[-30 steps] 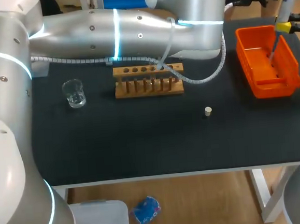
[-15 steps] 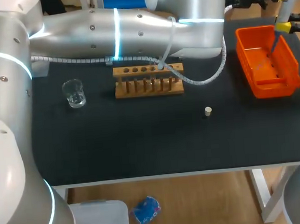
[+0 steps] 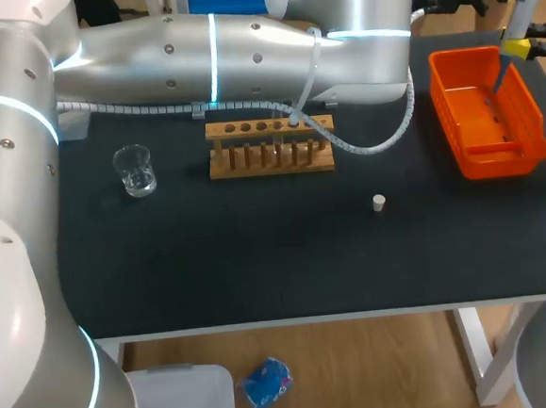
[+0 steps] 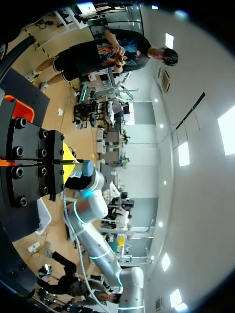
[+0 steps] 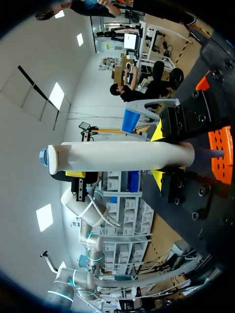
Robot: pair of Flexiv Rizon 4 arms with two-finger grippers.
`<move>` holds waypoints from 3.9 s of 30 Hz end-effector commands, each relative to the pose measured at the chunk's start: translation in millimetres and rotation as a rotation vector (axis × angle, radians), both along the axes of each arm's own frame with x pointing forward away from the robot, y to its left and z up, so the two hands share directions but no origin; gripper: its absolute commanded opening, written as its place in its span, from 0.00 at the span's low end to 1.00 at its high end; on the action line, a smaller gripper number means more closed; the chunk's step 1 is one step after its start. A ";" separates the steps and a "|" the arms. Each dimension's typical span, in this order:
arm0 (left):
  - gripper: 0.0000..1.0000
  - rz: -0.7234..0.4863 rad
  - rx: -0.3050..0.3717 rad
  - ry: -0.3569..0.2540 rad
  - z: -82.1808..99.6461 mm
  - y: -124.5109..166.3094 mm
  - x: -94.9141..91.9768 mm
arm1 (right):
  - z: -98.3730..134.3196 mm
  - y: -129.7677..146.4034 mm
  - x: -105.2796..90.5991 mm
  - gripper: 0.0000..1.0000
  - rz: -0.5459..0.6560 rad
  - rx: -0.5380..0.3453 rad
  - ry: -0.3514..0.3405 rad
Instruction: Invert the test tube, pick up the pipette, mount the tip to pipette, aspirate from beaker and dispense into the tube, eject the tip, return the pipette, and cap with the stopper.
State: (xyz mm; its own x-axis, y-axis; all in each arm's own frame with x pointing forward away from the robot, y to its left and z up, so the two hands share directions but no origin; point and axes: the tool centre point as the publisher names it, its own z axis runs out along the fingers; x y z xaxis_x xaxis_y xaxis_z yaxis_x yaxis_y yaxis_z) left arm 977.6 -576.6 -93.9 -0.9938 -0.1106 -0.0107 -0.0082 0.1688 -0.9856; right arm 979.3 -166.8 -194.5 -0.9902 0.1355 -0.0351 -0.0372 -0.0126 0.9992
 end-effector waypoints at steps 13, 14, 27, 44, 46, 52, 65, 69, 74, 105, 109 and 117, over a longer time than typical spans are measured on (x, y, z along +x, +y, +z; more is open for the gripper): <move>0.00 -0.007 -0.431 -0.097 37.9 10.0 -5.5 | 4.2 0.4 1.2 0.00 0.002 -0.004 0.001; 0.00 -0.011 -0.444 -0.093 40.2 12.2 -6.4 | 4.2 0.4 1.2 0.00 0.002 -0.004 0.001; 1.00 0.050 -0.341 -0.069 44.7 75.6 -33.7 | 4.2 0.4 1.2 0.00 0.002 -0.004 0.001; 1.00 0.169 -0.174 -0.047 28.4 126.5 -53.3 | 4.2 0.4 1.2 0.00 0.002 -0.004 0.001; 1.00 0.169 -0.174 -0.047 28.4 126.5 -53.3 | 4.2 0.4 1.2 0.00 0.002 -0.004 0.001; 1.00 0.169 -0.174 -0.047 28.4 126.5 -53.3 | 4.2 0.4 1.2 0.00 0.002 -0.004 0.001; 1.00 0.150 -0.279 -0.038 36.8 192.8 -83.4 | 22.7 44.1 -20.8 0.00 0.053 0.008 -0.042; 1.00 0.178 -0.290 -0.068 33.7 218.6 -95.2 | 28.7 65.6 -33.4 0.00 0.074 0.009 -0.048; 1.00 0.208 -0.325 -0.068 26.7 255.6 -103.9 | 37.5 99.0 -55.0 0.00 0.087 0.008 -0.052; 1.00 0.228 -0.339 -0.090 13.6 308.4 -109.1 | 33.3 158.2 -98.6 0.00 0.141 0.029 -0.024; 1.00 0.188 -0.296 -0.124 10.2 324.5 -106.8 | 20.8 171.7 -102.4 0.00 0.158 0.020 -0.025; 1.00 0.171 -0.276 -0.103 -7.1 357.3 -104.7 | 9.6 207.8 -112.9 0.00 0.197 -0.003 -0.035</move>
